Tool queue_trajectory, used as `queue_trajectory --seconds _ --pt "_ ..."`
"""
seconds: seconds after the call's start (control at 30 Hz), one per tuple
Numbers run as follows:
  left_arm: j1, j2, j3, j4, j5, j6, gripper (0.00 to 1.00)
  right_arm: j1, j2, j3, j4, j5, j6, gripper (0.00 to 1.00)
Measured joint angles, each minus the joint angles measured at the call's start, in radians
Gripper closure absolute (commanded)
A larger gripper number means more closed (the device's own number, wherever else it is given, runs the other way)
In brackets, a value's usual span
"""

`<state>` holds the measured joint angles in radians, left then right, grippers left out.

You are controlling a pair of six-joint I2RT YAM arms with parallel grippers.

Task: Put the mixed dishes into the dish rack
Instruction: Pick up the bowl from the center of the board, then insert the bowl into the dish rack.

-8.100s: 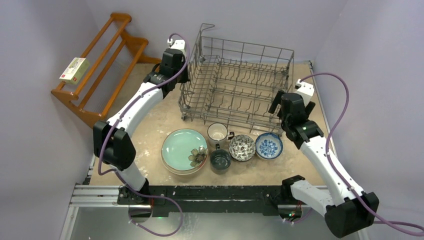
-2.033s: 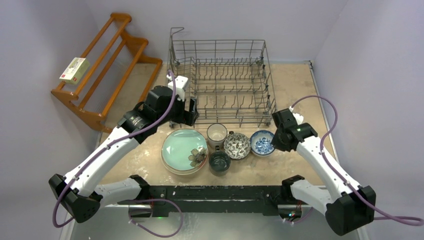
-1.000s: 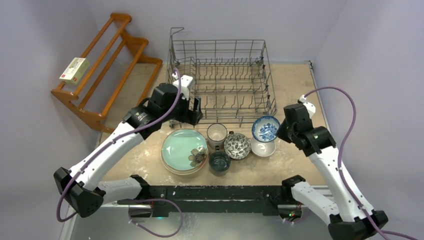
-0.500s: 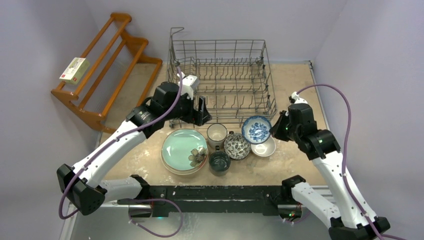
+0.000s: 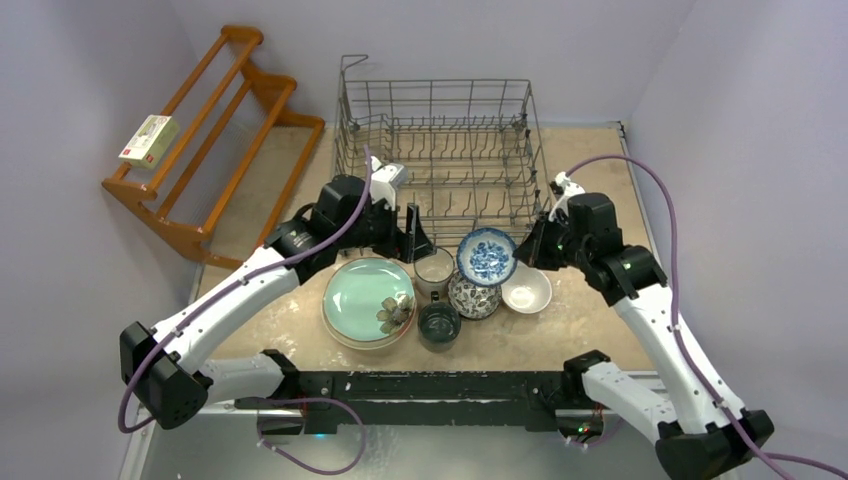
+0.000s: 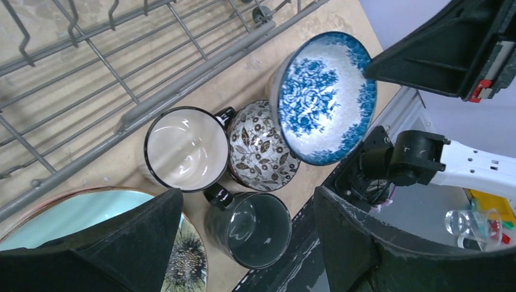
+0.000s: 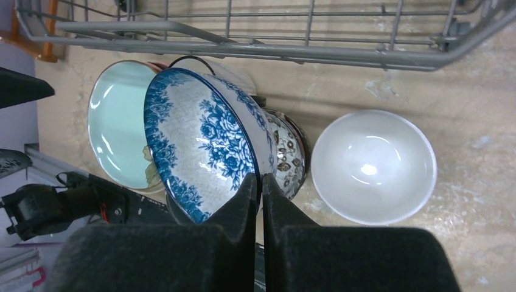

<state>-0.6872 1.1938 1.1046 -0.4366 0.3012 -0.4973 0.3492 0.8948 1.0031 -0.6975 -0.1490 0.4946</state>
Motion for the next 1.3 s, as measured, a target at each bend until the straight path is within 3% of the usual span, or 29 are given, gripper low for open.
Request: queue_trajectory --seconds 0.43,0.8,1.13,1.23,1.3 --pt "-0.042 0.003 -0.073 0.08 -0.004 -0.137 0.3 0.094 0.159 0.019 0.1 -0.072 -0.054 1.0" --pt "-0.088 0.047 -0.141 0.128 -0.087 -0.204 0.4 0.163 0.187 0.061 0.141 -0.072 -0.062 1.0" --pt "-0.09 0.079 -0.155 0.178 -0.112 -0.253 0.7 0.201 0.187 0.083 0.151 -0.071 -0.062 1.0" --pt "-0.093 0.085 -0.155 0.19 -0.111 -0.262 0.82 0.204 0.186 0.083 0.151 -0.071 -0.061 1.0" --pt "-0.094 0.085 -0.156 0.188 -0.112 -0.268 0.96 0.207 0.183 0.083 0.151 -0.068 -0.062 1.0"
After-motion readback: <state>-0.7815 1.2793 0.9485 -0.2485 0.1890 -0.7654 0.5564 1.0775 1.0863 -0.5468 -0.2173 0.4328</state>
